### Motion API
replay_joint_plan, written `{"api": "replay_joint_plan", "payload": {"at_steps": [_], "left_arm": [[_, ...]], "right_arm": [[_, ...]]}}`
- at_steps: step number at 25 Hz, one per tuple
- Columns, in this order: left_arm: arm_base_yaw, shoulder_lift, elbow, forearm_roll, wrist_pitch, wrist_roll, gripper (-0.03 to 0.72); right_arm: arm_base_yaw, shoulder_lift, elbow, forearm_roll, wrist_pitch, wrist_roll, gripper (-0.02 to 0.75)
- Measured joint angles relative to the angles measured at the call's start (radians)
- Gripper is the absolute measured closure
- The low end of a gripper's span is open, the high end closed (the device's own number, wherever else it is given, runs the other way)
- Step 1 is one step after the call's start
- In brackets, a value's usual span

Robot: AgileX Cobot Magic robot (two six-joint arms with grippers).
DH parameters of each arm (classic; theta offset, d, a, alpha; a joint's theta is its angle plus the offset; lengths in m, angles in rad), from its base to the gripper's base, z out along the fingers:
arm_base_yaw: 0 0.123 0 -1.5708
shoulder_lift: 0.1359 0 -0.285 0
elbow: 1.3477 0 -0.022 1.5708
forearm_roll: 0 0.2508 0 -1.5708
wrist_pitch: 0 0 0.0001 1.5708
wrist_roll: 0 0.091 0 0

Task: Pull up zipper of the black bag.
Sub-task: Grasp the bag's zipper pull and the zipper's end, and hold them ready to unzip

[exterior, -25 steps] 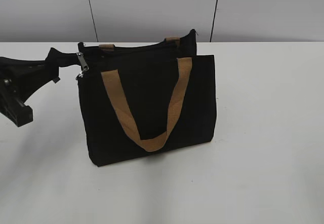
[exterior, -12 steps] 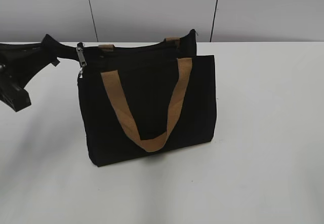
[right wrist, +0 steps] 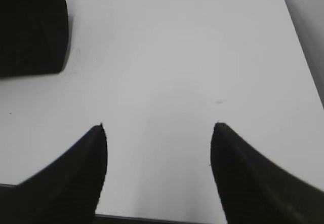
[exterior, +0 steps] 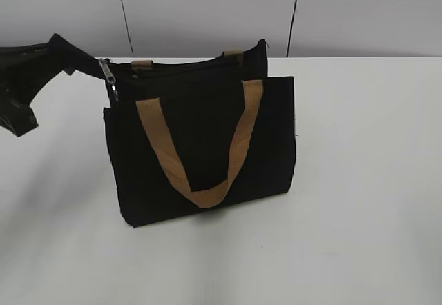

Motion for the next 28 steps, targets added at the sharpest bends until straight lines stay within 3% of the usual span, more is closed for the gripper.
{"api": "replay_joint_plan", "payload": {"at_steps": [10, 28], "left_arm": [[0.000, 0.000, 0.000, -0.025, -0.005, 0.000, 0.694], [0.000, 0.000, 0.000, -0.027, -0.005, 0.000, 0.694]], "right_arm": [[0.000, 0.310, -0.113, 0.024, -0.066, -0.033, 0.239], [0.000, 0.616, -0.312, 0.384, -0.162, -0.444, 0.239]]}}
